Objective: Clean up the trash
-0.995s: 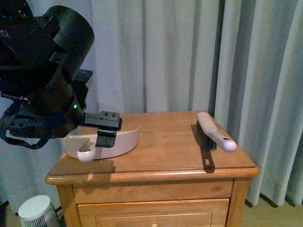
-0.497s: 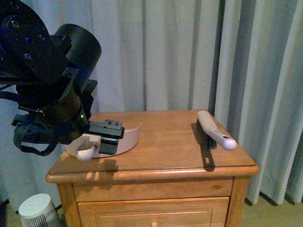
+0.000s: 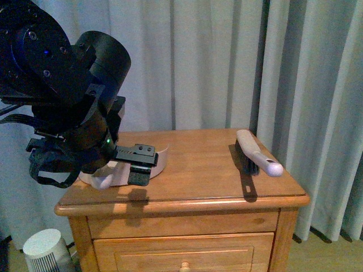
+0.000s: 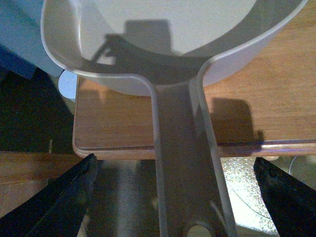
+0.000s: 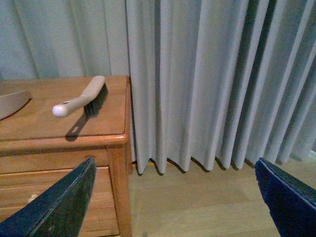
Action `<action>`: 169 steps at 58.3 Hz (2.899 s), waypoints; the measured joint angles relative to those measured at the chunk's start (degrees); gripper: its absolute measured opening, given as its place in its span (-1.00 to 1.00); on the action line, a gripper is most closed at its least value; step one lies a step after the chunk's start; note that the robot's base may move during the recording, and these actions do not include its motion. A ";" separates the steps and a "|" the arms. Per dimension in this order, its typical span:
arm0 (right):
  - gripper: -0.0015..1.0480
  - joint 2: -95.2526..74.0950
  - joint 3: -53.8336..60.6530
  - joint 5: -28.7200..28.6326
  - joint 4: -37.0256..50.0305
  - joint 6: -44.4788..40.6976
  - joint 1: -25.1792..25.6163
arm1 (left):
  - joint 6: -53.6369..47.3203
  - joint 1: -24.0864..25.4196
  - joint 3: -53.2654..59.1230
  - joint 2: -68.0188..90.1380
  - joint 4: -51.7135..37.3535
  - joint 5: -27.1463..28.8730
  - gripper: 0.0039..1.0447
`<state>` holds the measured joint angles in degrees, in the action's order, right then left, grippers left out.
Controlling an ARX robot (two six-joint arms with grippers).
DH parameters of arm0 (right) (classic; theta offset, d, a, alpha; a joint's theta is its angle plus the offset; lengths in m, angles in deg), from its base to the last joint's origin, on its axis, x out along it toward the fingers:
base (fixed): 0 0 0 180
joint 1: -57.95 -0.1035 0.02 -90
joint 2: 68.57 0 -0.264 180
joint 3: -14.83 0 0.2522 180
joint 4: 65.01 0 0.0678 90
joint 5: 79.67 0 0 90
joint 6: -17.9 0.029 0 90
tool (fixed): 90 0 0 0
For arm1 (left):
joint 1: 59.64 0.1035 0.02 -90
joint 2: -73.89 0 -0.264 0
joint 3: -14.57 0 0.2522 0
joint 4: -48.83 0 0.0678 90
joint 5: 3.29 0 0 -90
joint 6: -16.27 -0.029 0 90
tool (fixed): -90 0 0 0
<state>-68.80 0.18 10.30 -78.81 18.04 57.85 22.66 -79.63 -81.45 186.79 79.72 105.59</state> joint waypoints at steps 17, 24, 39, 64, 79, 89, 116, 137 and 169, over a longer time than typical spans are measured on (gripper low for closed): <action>0.86 0.00 0.00 -0.02 0.00 0.00 0.00 | 0.68 -0.04 0.17 0.04 0.02 -0.26 0.81; 0.86 0.00 0.00 -0.02 0.00 0.00 0.00 | 0.79 -0.07 0.96 0.04 -0.02 -0.28 0.86; 0.86 0.00 0.00 0.00 0.00 0.00 0.00 | 0.98 -0.13 2.08 0.26 -0.70 -0.44 0.86; 0.86 0.00 0.00 -0.02 0.00 0.00 0.00 | 0.72 -0.22 2.08 0.26 -1.90 0.11 -0.44; 0.86 0.00 0.00 0.00 0.00 0.00 0.00 | -2.36 -0.42 4.44 -0.20 -7.39 1.36 -0.47; 0.86 0.00 0.00 -0.02 0.00 0.00 0.00 | -10.27 -0.68 13.29 -7.37 -25.81 0.66 -0.47; 0.86 0.00 0.00 -0.02 0.00 0.00 0.00 | -22.12 4.00 50.18 -47.82 -52.00 -11.23 -0.47; 0.86 0.00 0.00 -0.02 0.00 0.00 0.00 | -20.26 8.59 66.47 -82.55 -35.67 -17.38 -0.47; 0.86 0.00 0.00 -0.02 0.00 0.00 0.00 | -16.81 25.66 72.46 -104.28 -18.25 -32.26 -0.47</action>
<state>-68.80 0.18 10.28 -78.81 18.04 57.85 5.86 -53.97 -8.99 82.51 61.47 73.33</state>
